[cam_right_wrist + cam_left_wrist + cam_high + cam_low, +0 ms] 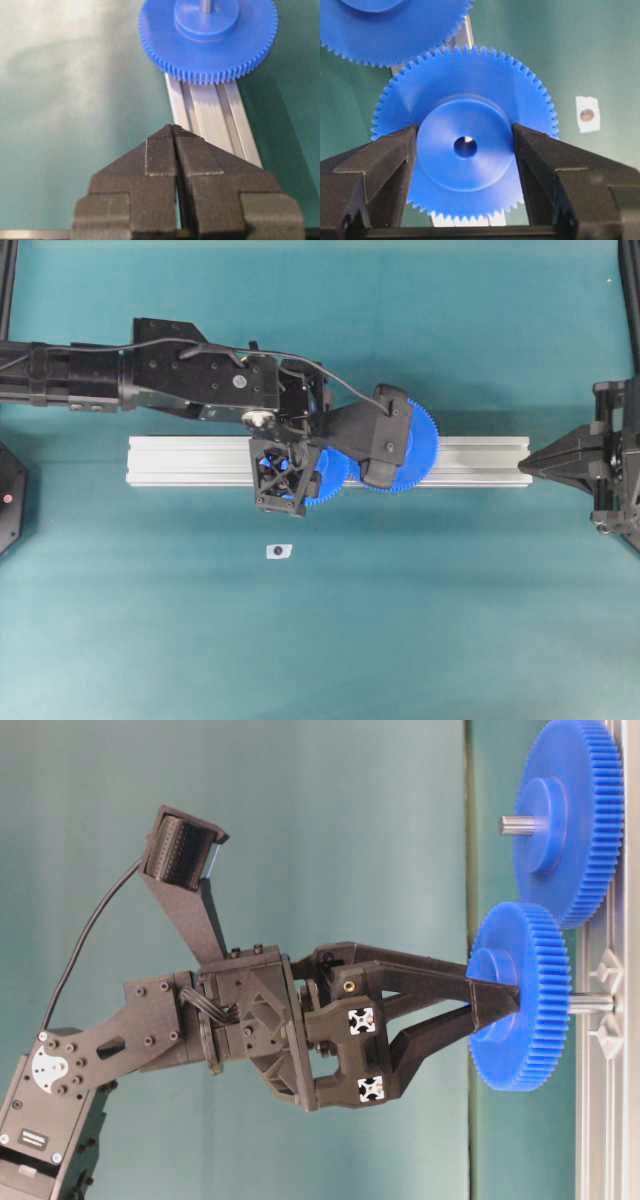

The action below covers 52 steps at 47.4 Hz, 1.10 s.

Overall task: Find the location of the shaft and insert the small gear.
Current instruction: 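Align the gear's bore with the empty shaft, meshing with the large gear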

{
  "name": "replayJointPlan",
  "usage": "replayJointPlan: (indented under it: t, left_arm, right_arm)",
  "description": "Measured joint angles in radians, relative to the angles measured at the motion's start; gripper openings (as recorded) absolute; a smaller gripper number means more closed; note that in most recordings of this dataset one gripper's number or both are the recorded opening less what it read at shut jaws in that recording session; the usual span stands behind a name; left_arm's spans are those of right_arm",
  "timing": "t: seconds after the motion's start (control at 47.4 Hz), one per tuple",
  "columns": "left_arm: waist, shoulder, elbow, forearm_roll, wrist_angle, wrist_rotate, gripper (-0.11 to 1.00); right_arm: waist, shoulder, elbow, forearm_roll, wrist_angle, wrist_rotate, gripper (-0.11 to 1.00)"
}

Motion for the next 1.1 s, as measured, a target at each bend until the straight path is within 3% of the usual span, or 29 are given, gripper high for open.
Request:
replayJointPlan:
  t: [0.253,0.506,1.097]
  left_arm:
    - [0.023,-0.008,0.011,-0.002,0.000,-0.006,0.63]
    - [0.031,-0.009,0.014,-0.003,-0.002,-0.003,0.63]
    - [0.031,-0.021,0.020,-0.003,0.009,-0.008,0.63]
  right_arm:
    - [0.000,-0.002,0.000,0.000,0.000,0.003,-0.01]
    - [0.000,-0.002,0.000,0.000,-0.002,0.055,-0.01]
    - [0.002,-0.002,0.000,0.000,0.000,0.057,-0.01]
